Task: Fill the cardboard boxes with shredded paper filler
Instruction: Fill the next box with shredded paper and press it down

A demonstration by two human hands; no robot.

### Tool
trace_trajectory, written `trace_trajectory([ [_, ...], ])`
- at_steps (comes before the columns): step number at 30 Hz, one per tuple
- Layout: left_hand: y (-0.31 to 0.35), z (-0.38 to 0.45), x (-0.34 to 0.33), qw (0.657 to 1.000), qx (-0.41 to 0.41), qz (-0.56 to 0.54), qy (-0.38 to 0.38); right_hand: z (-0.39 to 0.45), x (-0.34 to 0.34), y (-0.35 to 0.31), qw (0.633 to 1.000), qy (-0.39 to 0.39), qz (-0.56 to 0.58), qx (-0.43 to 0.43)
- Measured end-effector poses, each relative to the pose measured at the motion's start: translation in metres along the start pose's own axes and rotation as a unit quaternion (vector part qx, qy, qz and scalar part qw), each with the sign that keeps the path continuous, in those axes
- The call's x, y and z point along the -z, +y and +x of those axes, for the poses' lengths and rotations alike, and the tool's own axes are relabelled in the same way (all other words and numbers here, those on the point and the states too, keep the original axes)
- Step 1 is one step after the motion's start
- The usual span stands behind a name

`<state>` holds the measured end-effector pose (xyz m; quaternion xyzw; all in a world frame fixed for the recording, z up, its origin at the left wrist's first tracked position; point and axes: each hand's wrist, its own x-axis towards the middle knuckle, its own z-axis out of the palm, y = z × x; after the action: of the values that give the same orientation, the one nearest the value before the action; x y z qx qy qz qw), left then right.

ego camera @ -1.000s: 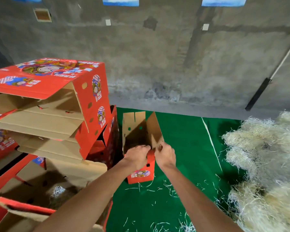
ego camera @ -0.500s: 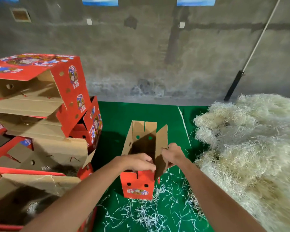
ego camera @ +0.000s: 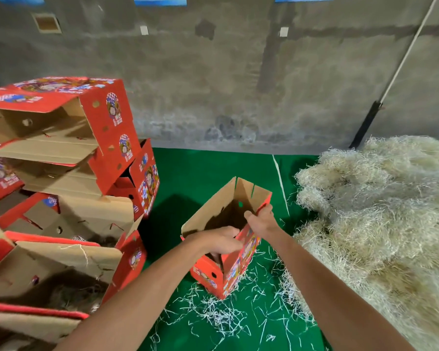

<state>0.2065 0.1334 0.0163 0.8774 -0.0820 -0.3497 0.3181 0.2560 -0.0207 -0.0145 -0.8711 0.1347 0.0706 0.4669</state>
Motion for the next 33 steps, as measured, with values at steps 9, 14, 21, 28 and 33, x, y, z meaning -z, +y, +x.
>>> trace_trajectory([
  [9,-0.013,-0.019,0.033,0.981,0.142,0.068,-0.111,0.012,0.033,0.029,0.988,0.026,0.112,-0.105],
  [14,-0.008,-0.029,0.033,0.961,0.176,0.140,-0.163,0.005,0.046,0.037,0.994,-0.070,-0.051,-0.074],
  [21,0.017,-0.028,-0.009,0.988,0.065,0.024,-0.142,-0.016,0.073,0.027,0.966,-0.203,-0.154,-0.052],
  [28,0.025,-0.031,-0.036,0.974,0.043,0.081,-0.205,-0.027,0.067,0.061,0.969,-0.209,-0.102,-0.084],
  [33,0.013,-0.040,-0.058,0.967,0.025,0.105,-0.232,-0.033,0.070,0.087,0.966,-0.218,-0.086,-0.109],
])
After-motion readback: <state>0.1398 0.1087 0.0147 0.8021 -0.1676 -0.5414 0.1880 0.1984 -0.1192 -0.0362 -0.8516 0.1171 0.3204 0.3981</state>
